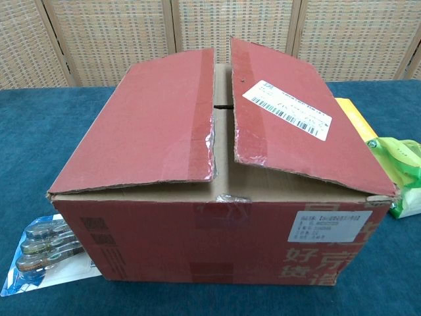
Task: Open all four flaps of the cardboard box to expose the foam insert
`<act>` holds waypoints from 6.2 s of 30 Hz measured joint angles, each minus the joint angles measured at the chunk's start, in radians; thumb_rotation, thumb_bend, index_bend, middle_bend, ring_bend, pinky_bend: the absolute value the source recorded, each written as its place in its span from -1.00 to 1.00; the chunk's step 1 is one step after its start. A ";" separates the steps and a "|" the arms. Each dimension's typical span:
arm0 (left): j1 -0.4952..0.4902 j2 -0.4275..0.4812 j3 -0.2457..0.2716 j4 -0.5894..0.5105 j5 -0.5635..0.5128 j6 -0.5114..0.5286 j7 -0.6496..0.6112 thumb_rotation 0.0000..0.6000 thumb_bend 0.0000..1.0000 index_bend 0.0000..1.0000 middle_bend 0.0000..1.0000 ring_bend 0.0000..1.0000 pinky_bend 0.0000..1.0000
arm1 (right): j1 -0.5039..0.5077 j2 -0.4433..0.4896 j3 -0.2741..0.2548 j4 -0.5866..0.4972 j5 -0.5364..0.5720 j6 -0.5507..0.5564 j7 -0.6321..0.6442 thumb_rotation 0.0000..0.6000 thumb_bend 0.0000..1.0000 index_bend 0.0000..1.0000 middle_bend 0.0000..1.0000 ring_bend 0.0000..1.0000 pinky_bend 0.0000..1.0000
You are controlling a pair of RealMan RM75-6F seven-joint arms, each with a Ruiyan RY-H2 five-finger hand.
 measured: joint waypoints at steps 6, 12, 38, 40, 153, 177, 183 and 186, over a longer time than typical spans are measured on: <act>0.004 0.001 0.003 0.000 0.003 0.003 -0.002 0.96 -0.22 -0.72 -1.00 -0.94 -0.93 | -0.003 0.001 -0.001 0.001 -0.003 0.003 0.009 1.00 -1.00 -1.00 -0.95 -1.00 -1.00; 0.006 0.004 0.004 -0.002 0.004 0.007 -0.003 0.97 -0.22 -0.72 -1.00 -0.94 -0.93 | -0.006 0.003 -0.003 0.001 -0.011 0.009 0.016 1.00 -1.00 -1.00 -0.95 -1.00 -1.00; -0.008 0.050 0.013 -0.054 -0.053 -0.065 0.046 0.97 -0.22 -0.72 -1.00 -0.94 -0.93 | 0.098 0.067 -0.011 -0.093 -0.167 -0.079 0.311 1.00 -0.95 -1.00 -0.95 -1.00 -1.00; -0.009 0.052 0.014 -0.057 -0.060 -0.071 0.049 0.97 -0.22 -0.72 -1.00 -0.94 -0.93 | 0.134 0.081 -0.002 -0.098 -0.179 -0.113 0.346 1.00 -0.76 -1.00 -0.95 -1.00 -1.00; -0.073 0.036 0.004 -0.072 -0.101 -0.156 0.067 0.98 -0.22 -0.72 -1.00 -0.94 -0.93 | 0.634 0.279 0.047 0.000 -0.125 -0.410 0.501 1.00 1.00 -0.35 -0.17 -0.93 -1.00; -0.075 0.032 0.009 -0.093 -0.098 -0.151 0.103 0.97 -0.22 -0.72 -1.00 -0.94 -0.93 | 0.554 0.319 0.085 0.205 0.020 -0.404 0.601 1.00 0.49 -0.43 -0.45 -1.00 -1.00; -0.078 0.038 0.009 -0.092 -0.094 -0.151 0.110 0.97 -0.22 -0.72 -1.00 -0.94 -0.93 | 0.526 0.299 0.088 0.237 0.041 -0.401 0.617 1.00 0.34 -0.46 -0.48 -1.00 -1.00; -0.089 0.048 0.005 -0.094 -0.085 -0.159 0.118 0.98 -0.22 -0.72 -1.00 -0.94 -0.93 | 0.503 0.296 0.087 0.232 0.048 -0.380 0.613 1.00 0.34 -0.48 -0.48 -1.00 -1.00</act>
